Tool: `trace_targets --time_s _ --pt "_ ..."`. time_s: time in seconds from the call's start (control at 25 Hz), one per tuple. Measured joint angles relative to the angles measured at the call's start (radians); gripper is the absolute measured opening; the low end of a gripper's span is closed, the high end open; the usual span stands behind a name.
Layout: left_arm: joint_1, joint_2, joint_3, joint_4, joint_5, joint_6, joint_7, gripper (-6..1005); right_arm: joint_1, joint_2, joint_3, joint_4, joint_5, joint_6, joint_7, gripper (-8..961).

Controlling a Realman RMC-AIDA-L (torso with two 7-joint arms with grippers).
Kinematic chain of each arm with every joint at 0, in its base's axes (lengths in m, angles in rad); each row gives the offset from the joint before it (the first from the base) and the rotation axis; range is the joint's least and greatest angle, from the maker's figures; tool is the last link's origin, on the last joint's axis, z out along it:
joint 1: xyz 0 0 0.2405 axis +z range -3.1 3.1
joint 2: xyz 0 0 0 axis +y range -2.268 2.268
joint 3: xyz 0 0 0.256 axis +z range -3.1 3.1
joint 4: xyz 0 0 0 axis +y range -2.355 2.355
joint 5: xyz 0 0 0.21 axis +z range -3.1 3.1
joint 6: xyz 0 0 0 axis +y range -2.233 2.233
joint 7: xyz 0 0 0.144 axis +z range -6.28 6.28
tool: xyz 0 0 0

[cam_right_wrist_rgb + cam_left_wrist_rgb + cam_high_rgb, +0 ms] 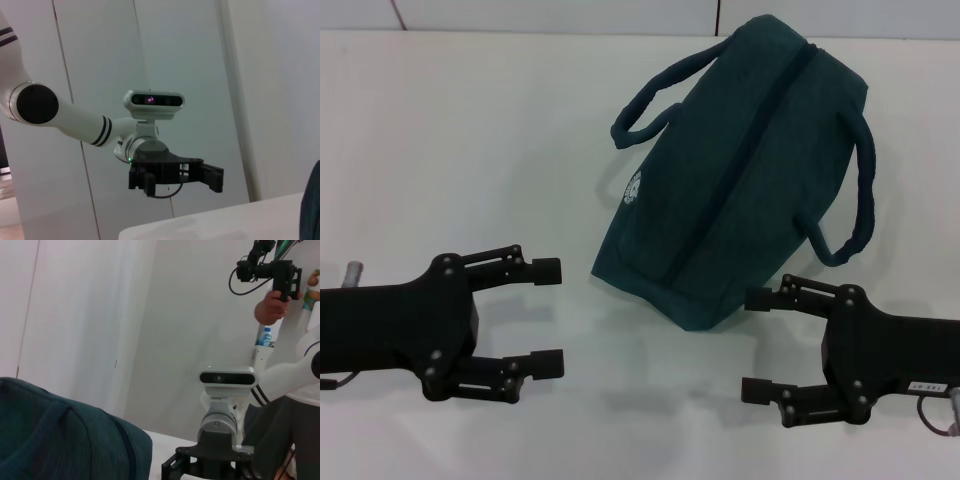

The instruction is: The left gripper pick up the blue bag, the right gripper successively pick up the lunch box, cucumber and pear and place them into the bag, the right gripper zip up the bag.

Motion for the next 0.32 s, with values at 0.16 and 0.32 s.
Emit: trace_targets --time_s 0.16,0.32 --pt "0.0 -0.001 0.0 0.0 0.018 0.003 0.0 874 0.001 0.0 -0.001 -0.001 0.0 0.003 -0.015 877" --pt "0.001 -0.005 0.009 0.0 0.03 0.005 0.001 874 0.003 0.0 -0.002 -0.004 0.0 0.006 -0.019 877"
